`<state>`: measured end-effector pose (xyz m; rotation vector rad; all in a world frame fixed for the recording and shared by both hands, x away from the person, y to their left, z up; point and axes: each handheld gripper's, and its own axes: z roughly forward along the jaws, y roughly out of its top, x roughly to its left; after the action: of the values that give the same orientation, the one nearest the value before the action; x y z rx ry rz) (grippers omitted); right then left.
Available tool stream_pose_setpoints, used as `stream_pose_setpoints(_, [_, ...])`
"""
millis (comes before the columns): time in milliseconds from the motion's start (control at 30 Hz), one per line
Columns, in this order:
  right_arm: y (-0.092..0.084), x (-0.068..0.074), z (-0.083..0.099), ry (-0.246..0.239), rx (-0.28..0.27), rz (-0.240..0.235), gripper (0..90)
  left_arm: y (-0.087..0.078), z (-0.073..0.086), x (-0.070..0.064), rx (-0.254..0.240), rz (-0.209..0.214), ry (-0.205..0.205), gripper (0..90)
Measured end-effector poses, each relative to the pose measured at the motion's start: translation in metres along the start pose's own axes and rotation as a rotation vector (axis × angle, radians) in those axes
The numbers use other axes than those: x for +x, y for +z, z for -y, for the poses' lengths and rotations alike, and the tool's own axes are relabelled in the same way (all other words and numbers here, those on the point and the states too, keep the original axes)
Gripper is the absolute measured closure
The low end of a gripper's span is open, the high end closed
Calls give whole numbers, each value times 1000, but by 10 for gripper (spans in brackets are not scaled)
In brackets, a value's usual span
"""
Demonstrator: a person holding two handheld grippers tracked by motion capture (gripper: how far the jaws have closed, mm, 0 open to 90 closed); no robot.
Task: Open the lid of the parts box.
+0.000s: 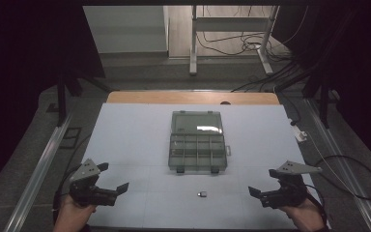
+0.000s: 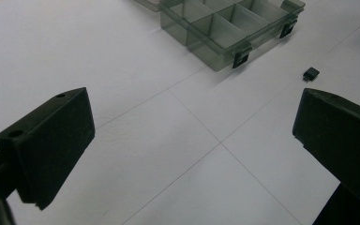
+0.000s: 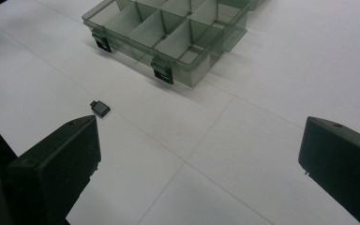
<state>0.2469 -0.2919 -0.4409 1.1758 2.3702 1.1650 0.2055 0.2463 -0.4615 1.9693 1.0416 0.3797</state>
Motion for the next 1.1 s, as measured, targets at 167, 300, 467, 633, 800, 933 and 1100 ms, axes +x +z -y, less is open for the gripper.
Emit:
stream_pose_setpoints(167, [-5,1,5,1,10,15,0,-4,3,0,4,-9,-3,0])
stream_pose_setpoints(300, [-8,1,9,11,15,20,0,-6,5,0,8,-12,-13,0])
stream_pose_setpoints(467, [-12,2,13,12,30,35,0,-9,8,0,24,-19,-27,0])
stream_pose_setpoints(633, [-15,2,18,14,41,48,0,-11,11,0,41,-30,-28,0])
stream_pose_setpoints(800, [-20,2,20,22,35,57,0,-15,12,-1,31,-36,-34,0])
stream_pose_setpoints(933, [-23,3,22,28,29,66,0,-18,14,-1,25,-42,-40,0])
stream_pose_setpoints(1100, [-24,2,23,41,29,74,0,-20,14,-1,25,-42,-46,0])
